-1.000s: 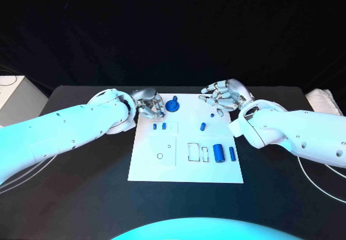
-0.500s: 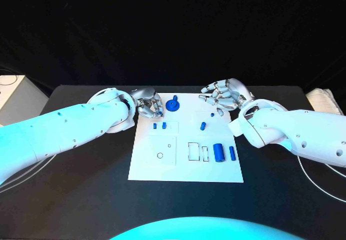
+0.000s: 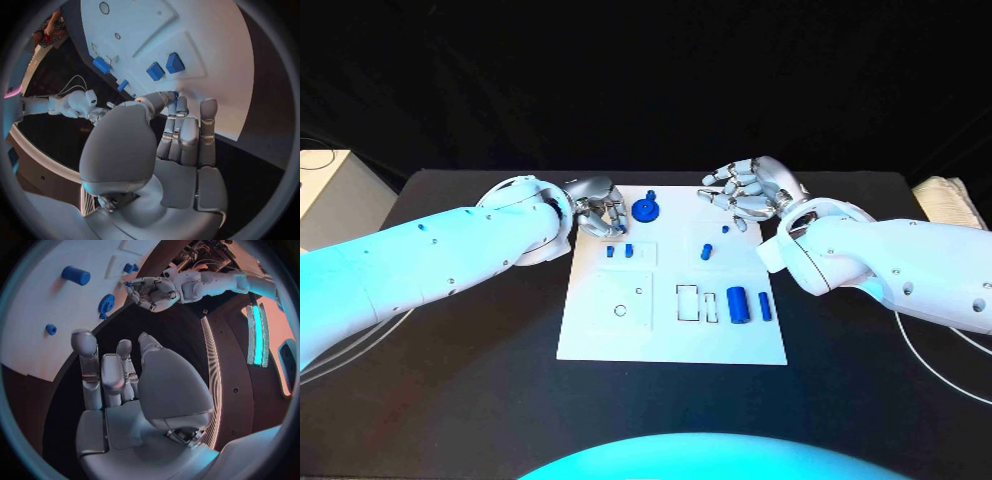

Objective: Assemble the parts on the task board

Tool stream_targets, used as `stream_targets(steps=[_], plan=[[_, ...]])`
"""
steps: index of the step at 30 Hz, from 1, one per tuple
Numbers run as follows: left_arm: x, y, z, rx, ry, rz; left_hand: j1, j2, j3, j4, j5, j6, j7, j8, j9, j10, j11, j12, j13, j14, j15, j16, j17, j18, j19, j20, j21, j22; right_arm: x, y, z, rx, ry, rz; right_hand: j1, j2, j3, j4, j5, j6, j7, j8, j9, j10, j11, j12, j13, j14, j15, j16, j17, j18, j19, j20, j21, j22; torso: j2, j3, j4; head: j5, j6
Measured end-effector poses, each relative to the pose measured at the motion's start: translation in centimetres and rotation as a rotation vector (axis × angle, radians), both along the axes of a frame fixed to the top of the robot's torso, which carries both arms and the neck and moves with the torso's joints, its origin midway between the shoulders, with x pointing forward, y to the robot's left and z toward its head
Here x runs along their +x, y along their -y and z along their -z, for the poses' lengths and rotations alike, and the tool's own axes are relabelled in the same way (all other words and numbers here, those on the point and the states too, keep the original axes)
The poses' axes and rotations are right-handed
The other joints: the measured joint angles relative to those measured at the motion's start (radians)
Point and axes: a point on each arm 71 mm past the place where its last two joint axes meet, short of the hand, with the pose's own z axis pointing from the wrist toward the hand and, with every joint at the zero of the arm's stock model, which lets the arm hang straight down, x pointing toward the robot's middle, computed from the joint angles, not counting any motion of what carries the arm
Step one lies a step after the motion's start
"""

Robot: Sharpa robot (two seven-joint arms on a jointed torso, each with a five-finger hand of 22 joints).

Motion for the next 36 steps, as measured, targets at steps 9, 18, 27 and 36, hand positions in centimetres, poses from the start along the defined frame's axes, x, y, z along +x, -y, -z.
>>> stream_targets(steps=[9,18,27,36], plan=[[0.29,0.33,0.25,0.014,-0.003,0.001,-0.004,0.004,-0.003,-0.003,0.000,0.003,-0.004,0.000,0.000,0.000,0.000,-0.004,0.002,0.000,0.000,0.000,-0.004,0.000,0.000,0.000,0.000,-0.005,-0.02,-0.07,0.00,0.001,0.000,-0.002,0.000,0.000,0.000,0.000,0.000,0.000,0.000,0.000,0.000,0.000,0.000,-0.002,-0.002,0.000,0.000,0.000,0.000,0.000,0.000,0.000,-0.004,-0.003,0.001,0.0000,-0.0012,0.000,0.000],[0.37,0.66,0.32,0.025,-0.008,0.007,-0.004,0.004,-0.003,-0.003,0.000,0.003,-0.004,0.000,0.002,0.000,0.000,-0.004,0.001,0.000,0.000,0.000,-0.007,0.000,0.000,0.000,0.000,-0.008,-0.03,-0.09,-0.01,0.001,0.000,-0.002,0.000,0.000,0.000,0.000,0.000,0.000,0.000,0.000,0.000,0.001,0.001,-0.005,-0.004,0.000,0.000,0.000,0.000,0.000,0.000,0.000,-0.007,-0.006,0.002,0.0005,-0.0016,-0.002,-0.005],[0.40,0.77,0.34,0.041,-0.015,0.010,-0.004,0.004,-0.003,-0.003,0.000,0.003,-0.004,-0.005,0.002,0.002,0.002,-0.004,0.003,0.000,0.000,0.000,-0.009,0.000,0.000,0.000,0.000,-0.008,-0.03,-0.10,-0.01,0.001,-0.001,-0.002,0.000,0.000,0.000,0.000,0.000,0.000,0.000,0.000,0.000,0.001,0.001,-0.005,-0.004,0.000,0.000,0.000,0.000,0.000,0.000,0.000,-0.007,-0.006,0.000,0.0006,0.0000,-0.004,-0.009],[0.37,0.65,0.32,0.048,-0.019,0.010,-0.004,0.004,-0.005,-0.005,-0.002,0.005,-0.001,-0.011,0.002,0.007,0.000,-0.009,0.005,0.002,-0.002,0.000,-0.005,0.000,0.000,0.000,0.000,-0.009,-0.03,-0.08,-0.01,0.001,0.000,-0.002,0.000,0.000,0.000,0.000,0.000,0.000,0.000,0.000,0.000,0.001,0.001,-0.005,-0.004,0.000,0.000,0.000,0.000,0.000,0.000,0.000,-0.007,-0.006,0.000,0.0005,-0.0011,-0.004,-0.009]])
